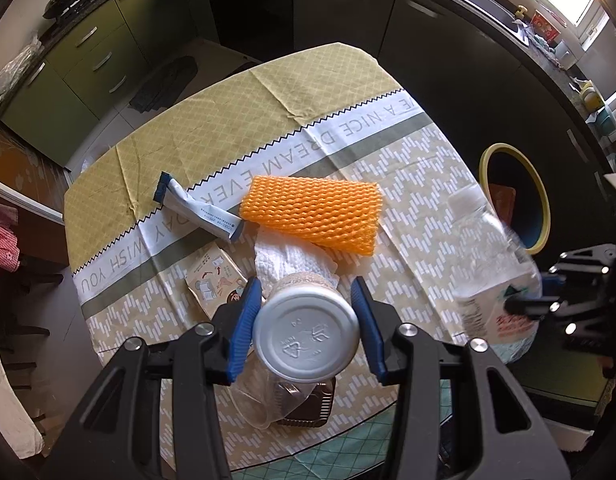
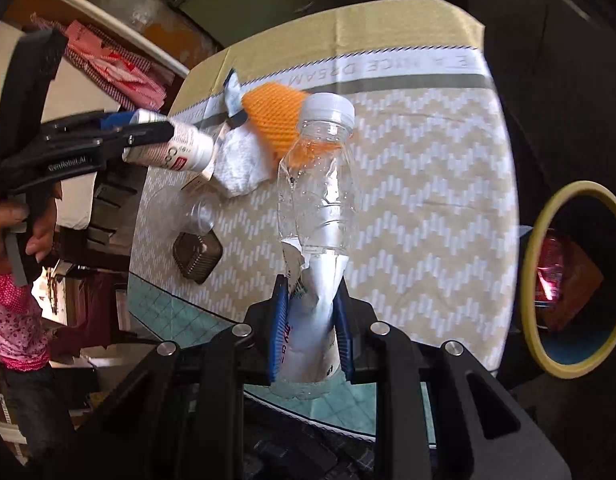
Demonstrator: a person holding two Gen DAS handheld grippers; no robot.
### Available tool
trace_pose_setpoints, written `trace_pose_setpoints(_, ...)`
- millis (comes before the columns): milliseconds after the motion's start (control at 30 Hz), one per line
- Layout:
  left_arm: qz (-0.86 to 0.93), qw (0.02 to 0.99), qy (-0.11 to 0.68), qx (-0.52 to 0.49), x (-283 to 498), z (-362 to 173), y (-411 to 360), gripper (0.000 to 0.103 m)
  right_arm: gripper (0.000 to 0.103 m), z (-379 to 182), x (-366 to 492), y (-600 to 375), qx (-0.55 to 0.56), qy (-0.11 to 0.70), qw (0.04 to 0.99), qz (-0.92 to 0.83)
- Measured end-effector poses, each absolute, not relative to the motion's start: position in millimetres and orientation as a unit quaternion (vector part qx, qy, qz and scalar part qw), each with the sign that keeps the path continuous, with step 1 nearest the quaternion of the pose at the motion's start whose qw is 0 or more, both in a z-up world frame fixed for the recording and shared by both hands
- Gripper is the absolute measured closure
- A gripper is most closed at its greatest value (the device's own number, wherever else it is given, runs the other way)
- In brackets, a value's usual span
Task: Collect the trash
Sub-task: 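Carry the water bottle to the bin and release it with the right tool, then move the pill bottle over the bin and open the left tool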
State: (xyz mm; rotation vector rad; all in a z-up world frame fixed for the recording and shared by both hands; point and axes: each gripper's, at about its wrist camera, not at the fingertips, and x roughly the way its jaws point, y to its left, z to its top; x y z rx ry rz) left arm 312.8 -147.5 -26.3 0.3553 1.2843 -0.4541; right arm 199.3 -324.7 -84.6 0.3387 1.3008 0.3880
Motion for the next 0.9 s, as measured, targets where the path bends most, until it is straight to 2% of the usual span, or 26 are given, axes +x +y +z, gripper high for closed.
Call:
trace_pose_setpoints(167,-0.217,0.764,0.585,0.167,309.4,-19.9,-162.1,0.058,0.08,-62.8,179.6,-440.1,0.184,0.552,0.81,0.075)
trace_pose_setpoints(267,-0.227,0.762,0.581,0.171,306.0,-16.2,-176.0,0.058,0.08,-70.2,174.6,-508.6,0.179,0.538,0.824,-0.007)
trace_pose_setpoints(433,-0.245,0.756,0.578,0.184,299.0,-11.9,-210.4,0.058,0.08,-130.0,182.0,-580.9,0.193,0.564,0.799,-0.076)
trace_pose_setpoints(567,-0.264,0.748,0.575,0.2,290.8,-9.2,-245.6,0.058,0.078,-174.6,193.7,-602.8,0.194,0.589,0.779,-0.087)
trace_pose_setpoints(633,-0.278,0.742,0.573,0.208,286.1,-8.1,-267.0,0.058,0.065,-187.9,196.0,-609.4,0.185,0.596,0.775,-0.098)
trace_pose_setpoints(833,-0.33,0.72,0.563,0.235,267.6,-9.8,-346.4,0.058,0.064,-160.9,162.0,-632.0,0.235,0.555,0.795,-0.074)
trace_pose_setpoints(867,-0.341,0.715,0.561,0.24,263.6,-11.2,-362.3,0.058,0.062,-152.9,152.8,-632.4,0.239,0.547,0.8,-0.067)
trace_pose_setpoints(900,-0.35,0.711,0.559,0.244,259.3,-13.2,-378.8,0.058,0.056,-145.9,142.7,-633.3,0.241,0.538,0.805,-0.061)
